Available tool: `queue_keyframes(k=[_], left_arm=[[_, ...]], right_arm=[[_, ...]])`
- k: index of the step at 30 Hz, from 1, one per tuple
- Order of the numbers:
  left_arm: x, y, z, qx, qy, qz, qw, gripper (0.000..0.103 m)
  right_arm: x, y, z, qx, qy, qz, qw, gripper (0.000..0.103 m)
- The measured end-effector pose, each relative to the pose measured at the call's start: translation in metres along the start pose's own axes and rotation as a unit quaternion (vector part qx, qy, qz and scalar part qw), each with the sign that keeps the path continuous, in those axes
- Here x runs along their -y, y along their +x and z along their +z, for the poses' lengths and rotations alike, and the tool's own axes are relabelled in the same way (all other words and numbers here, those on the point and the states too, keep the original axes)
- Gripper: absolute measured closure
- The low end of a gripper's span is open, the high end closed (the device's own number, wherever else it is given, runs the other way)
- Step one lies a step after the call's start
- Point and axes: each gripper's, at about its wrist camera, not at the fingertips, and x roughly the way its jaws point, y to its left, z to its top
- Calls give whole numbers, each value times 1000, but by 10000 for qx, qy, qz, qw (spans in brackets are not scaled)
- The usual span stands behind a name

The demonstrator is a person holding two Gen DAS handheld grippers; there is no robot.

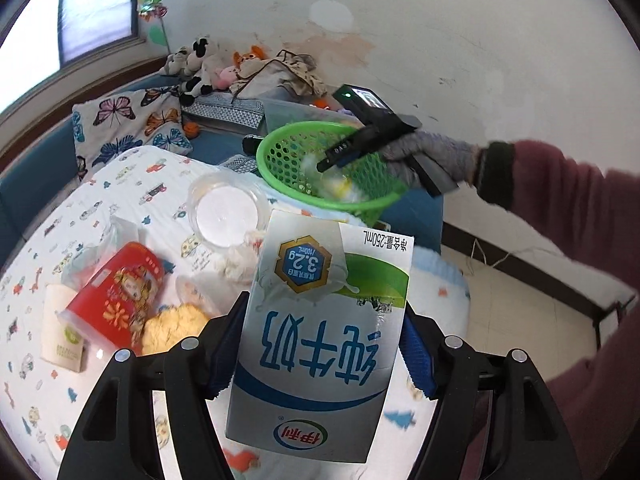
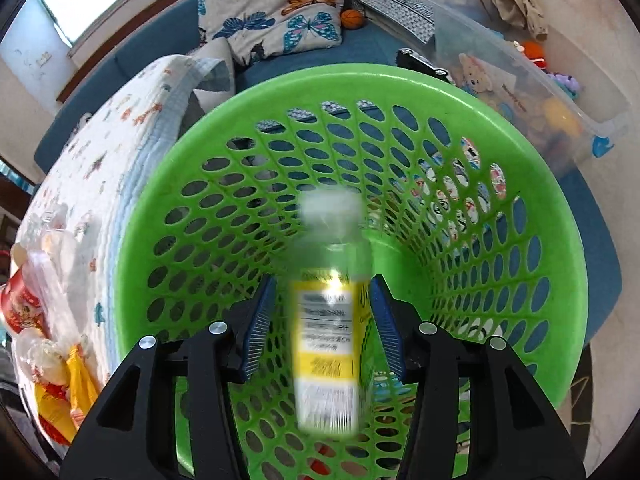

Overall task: Collect trash
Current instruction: 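Open the right gripper to drop the bottle into the basket while the left gripper holds the milk carton, then carry the milk carton over the basket with the left gripper and release it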

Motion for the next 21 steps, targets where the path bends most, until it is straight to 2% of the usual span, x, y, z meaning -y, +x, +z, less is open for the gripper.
queue_keyframes(k=[8, 21], left_arm=[[-2, 32, 49, 58, -258, 43, 9996, 37], [20, 105, 138, -86, -372, -11, 9993, 36]], right_arm=[[3, -40, -11, 319, -142, 151, 9993, 47], [0, -115, -61, 911, -767, 21, 9929, 30]])
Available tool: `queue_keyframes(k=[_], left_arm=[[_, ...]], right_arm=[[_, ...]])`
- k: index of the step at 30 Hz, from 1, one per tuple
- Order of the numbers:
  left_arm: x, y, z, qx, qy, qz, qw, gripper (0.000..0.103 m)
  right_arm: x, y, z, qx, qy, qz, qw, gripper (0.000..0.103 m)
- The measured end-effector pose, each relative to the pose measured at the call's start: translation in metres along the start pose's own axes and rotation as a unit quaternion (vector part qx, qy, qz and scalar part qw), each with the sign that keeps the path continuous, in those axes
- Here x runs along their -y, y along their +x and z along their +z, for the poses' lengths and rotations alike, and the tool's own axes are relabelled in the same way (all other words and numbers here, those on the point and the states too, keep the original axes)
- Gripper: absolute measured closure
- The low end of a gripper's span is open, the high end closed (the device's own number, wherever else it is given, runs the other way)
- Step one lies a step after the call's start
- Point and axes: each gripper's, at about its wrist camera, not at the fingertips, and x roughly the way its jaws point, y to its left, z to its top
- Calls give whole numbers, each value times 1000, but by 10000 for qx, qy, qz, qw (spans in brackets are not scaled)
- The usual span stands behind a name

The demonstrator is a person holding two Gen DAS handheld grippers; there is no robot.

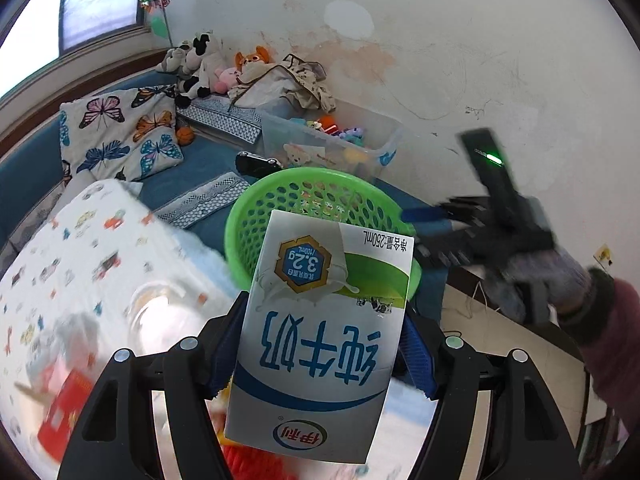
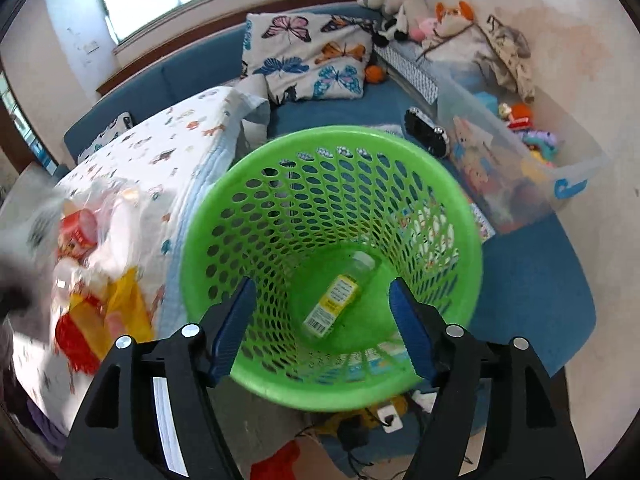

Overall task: Collect trash
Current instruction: 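Carry the milk carton over the basket with the left gripper and release it, then move both grippers back toward the remaining trash on the table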

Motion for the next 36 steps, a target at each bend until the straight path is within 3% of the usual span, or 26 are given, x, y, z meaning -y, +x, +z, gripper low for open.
queue_keyframes(k=[6, 18, 24, 27, 36], left_arm=[[13, 45, 29, -215, -12, 30, 9998, 36], [17, 114, 57, -641, -184, 141, 9977, 35], [20, 114, 56, -558, -258, 89, 9981, 28], [22, 105, 55, -418, -171, 81, 9989, 18], [13, 61, 45, -2, -269, 159, 9995, 18]], right_arm=[[-1, -22, -19, 230, -117, -59, 9997, 16], [5, -28, -38, 349, -36, -151, 9993, 15], [3, -30, -43, 336, -52, -185, 9993, 15], [1, -32, -46, 353, -54, -213, 9991, 15], [-11, -38, -53, 394, -55, -239, 9989, 14]])
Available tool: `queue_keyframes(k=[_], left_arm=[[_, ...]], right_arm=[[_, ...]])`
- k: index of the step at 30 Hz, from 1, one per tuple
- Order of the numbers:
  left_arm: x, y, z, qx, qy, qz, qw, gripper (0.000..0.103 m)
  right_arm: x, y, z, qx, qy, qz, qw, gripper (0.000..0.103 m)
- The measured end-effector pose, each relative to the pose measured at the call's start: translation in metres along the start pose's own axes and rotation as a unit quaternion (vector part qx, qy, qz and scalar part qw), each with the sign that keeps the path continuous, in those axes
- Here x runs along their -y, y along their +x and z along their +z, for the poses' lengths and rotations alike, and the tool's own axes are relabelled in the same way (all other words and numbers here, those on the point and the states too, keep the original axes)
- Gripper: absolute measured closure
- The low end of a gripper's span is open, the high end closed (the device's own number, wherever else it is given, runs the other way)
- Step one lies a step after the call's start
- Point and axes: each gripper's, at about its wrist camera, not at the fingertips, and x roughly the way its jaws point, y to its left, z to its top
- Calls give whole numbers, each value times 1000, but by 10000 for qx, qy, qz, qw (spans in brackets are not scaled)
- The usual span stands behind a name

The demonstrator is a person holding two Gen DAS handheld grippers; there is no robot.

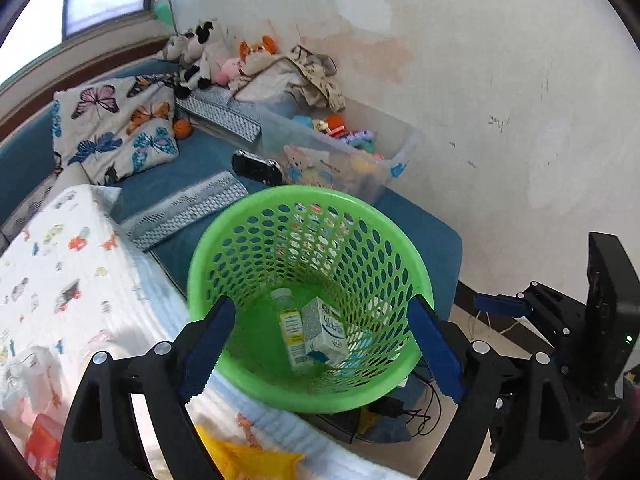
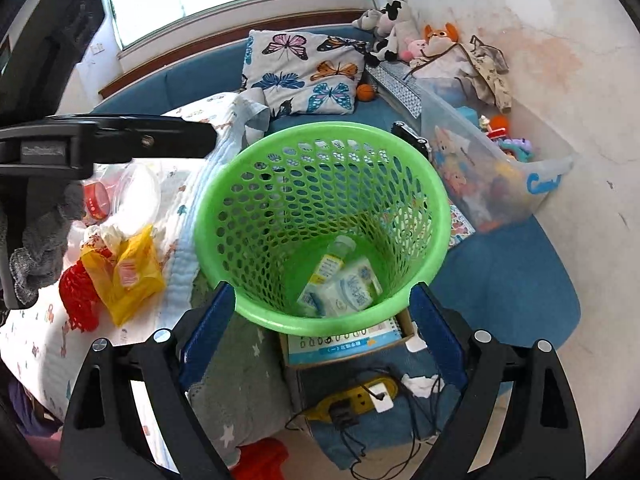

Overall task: Collect trash
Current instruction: 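Move both grippers back toward the remaining trash on the table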

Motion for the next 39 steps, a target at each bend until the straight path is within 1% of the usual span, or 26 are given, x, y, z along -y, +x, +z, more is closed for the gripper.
queue_keyframes(k=[5, 9, 11, 15, 20, 23, 26, 32, 36, 39], left_arm=[[-8, -34, -16, 270, -19, 203, 9994, 18], [-23, -63, -34, 463, -144, 269, 9985, 18], [-31, -77, -47, 564, -218, 404, 9974, 18], [-51, -98, -66, 678, -429, 531, 9954, 18], [-81, -123, -93, 787, -674, 832, 9911, 18], [-98, -132, -108, 798, -918, 902, 9885, 18], [-111, -140, -123, 823, -1060, 1011, 9858, 18], [-121, -151, -147, 783, -1219, 1064, 9837, 18], [-115, -155, -161, 757, -1242, 964, 9847, 19], [-107, -155, -172, 724, -1245, 814, 9862, 23]], right_arm=[[-15, -2, -1, 36, -48, 80, 9999, 14], [-32, -3, 0, 84, -127, 162, 9998, 14], [-40, -3, 1, 95, -158, 202, 9996, 14], [-62, 1, 5, 85, -284, 331, 9990, 14], [-86, 3, 10, 111, -455, 470, 9978, 14], [-99, 7, 11, 83, -515, 582, 9969, 14], [-115, 12, 12, 44, -611, 693, 9957, 14], [-139, 21, 9, -59, -828, 854, 9929, 14], [-141, 22, 8, -82, -874, 874, 9923, 14], [-138, 22, 7, -88, -873, 856, 9925, 14]])
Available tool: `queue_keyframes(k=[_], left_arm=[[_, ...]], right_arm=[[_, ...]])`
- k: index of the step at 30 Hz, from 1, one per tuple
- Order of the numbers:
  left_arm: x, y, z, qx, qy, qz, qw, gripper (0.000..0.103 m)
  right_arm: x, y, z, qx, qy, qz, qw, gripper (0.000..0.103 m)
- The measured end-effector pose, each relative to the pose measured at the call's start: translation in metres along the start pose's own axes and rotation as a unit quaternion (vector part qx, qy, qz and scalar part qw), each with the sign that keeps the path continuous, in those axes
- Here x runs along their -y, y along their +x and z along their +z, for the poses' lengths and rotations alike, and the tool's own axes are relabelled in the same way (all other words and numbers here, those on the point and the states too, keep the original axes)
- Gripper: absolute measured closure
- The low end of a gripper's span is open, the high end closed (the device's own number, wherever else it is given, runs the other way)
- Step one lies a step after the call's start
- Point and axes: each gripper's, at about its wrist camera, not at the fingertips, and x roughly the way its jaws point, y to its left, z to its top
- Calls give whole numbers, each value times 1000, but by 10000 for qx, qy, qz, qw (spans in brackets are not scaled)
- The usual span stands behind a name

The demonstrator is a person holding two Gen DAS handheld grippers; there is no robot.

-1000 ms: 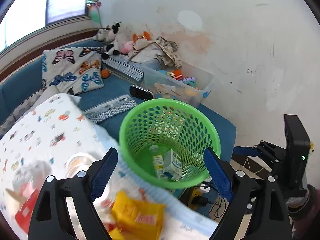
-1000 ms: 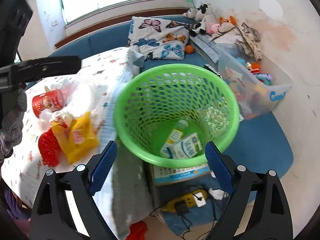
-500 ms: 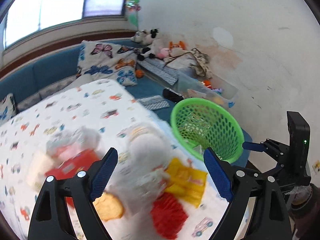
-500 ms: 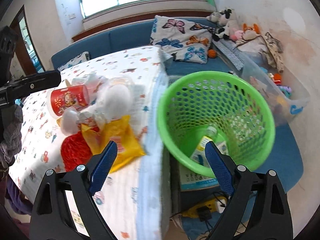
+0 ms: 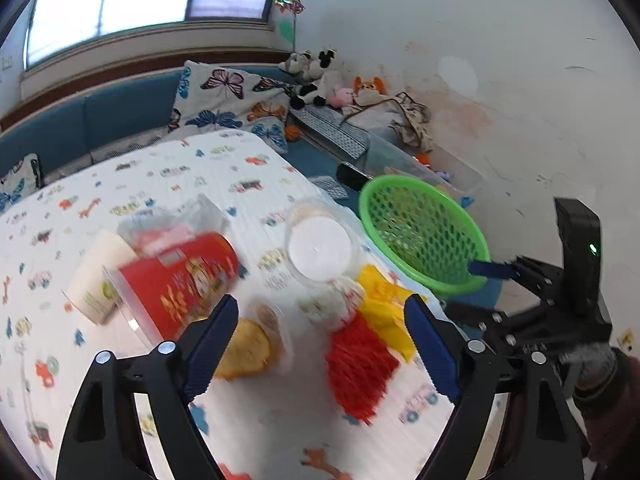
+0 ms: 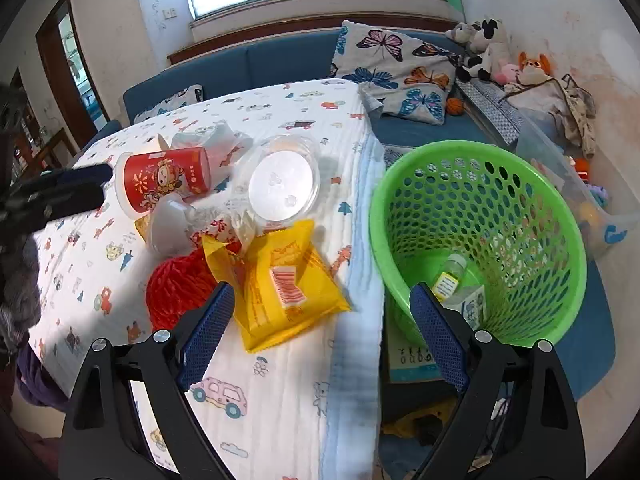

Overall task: Collect trash
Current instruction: 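Move both grippers back toward the remaining trash on the table, then grasp the red mesh net with the left gripper while the right gripper grasps the yellow wrapper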

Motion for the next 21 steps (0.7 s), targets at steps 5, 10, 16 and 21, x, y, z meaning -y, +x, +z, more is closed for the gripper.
queue_keyframes(k=[5, 10, 16, 21], left_arm=[[14, 0, -23, -141, 74, -241, 9996, 31], [30, 17, -44, -399, 261, -357, 9982, 37], [36, 44, -50, -614, 310, -228, 9974, 38], [36, 59, -50, -687, 300, -127, 9971, 38]], right_arm=[[5, -5, -6, 7, 45, -2, 10000, 13], [9, -4, -10, -30, 103, 35, 9999, 13], [5, -3, -13, -32, 8, 93, 10000, 13], [5, -3, -15, -35, 1, 118, 9999, 13]])
